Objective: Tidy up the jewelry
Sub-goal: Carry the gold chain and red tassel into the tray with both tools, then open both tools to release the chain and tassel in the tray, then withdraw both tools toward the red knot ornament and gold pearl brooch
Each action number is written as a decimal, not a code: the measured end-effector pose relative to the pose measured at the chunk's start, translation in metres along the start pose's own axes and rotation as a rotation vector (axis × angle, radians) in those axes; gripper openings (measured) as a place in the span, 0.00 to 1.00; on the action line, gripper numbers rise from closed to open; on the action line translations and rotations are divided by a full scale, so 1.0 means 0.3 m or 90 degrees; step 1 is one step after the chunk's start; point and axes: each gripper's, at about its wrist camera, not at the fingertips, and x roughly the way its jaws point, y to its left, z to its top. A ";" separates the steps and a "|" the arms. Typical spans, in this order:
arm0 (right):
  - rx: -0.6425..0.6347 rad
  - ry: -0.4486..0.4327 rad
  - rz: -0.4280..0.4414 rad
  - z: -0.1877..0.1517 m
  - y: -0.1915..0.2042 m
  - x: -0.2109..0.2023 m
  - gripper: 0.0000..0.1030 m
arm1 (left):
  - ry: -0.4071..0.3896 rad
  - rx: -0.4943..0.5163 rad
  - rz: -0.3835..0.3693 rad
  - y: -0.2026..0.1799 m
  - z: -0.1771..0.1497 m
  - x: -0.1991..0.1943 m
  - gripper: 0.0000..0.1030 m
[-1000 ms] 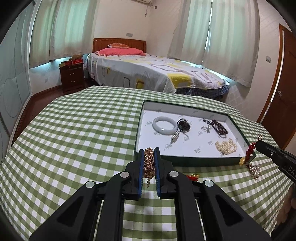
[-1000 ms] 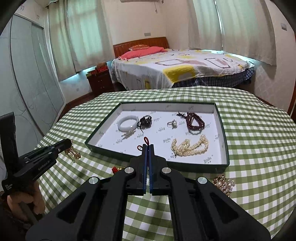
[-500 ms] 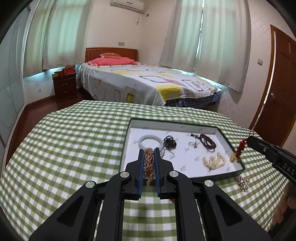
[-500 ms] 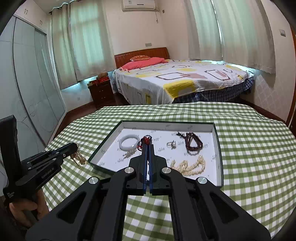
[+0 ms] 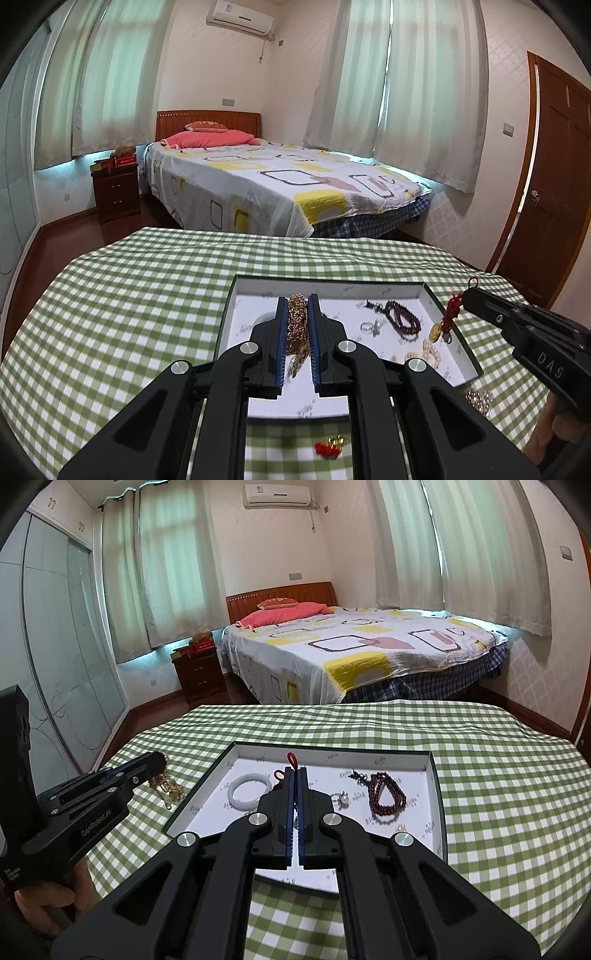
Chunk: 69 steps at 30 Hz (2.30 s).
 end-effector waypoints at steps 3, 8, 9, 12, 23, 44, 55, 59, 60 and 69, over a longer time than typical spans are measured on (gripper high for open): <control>-0.001 -0.002 -0.002 0.012 0.000 0.029 0.02 | -0.001 -0.001 -0.002 -0.003 0.011 0.031 0.11; 0.004 0.011 -0.008 0.003 -0.020 0.095 0.02 | 0.009 0.002 0.002 0.003 0.005 0.093 0.11; 0.006 0.020 -0.009 -0.006 -0.026 0.116 0.02 | 0.015 0.001 0.005 0.009 -0.003 0.110 0.11; 0.013 0.050 -0.009 -0.042 -0.037 0.178 0.02 | 0.038 -0.005 0.011 0.026 -0.034 0.157 0.11; 0.019 0.136 -0.004 -0.157 -0.045 0.329 0.02 | 0.115 -0.009 0.020 0.045 -0.144 0.260 0.11; 0.033 0.169 -0.009 -0.192 -0.064 0.386 0.21 | 0.166 -0.044 0.014 0.067 -0.178 0.325 0.41; 0.039 0.141 -0.006 -0.163 -0.069 0.329 0.32 | 0.156 -0.045 0.020 0.084 -0.172 0.284 0.55; 0.040 0.119 -0.011 -0.145 -0.076 0.263 0.33 | 0.137 -0.047 0.023 0.079 -0.158 0.234 0.55; 0.040 0.115 -0.014 -0.144 -0.079 0.245 0.33 | 0.131 -0.048 0.024 0.075 -0.155 0.220 0.55; 0.054 0.105 -0.040 -0.178 -0.128 0.105 0.33 | 0.118 -0.025 0.013 0.013 -0.183 0.112 0.55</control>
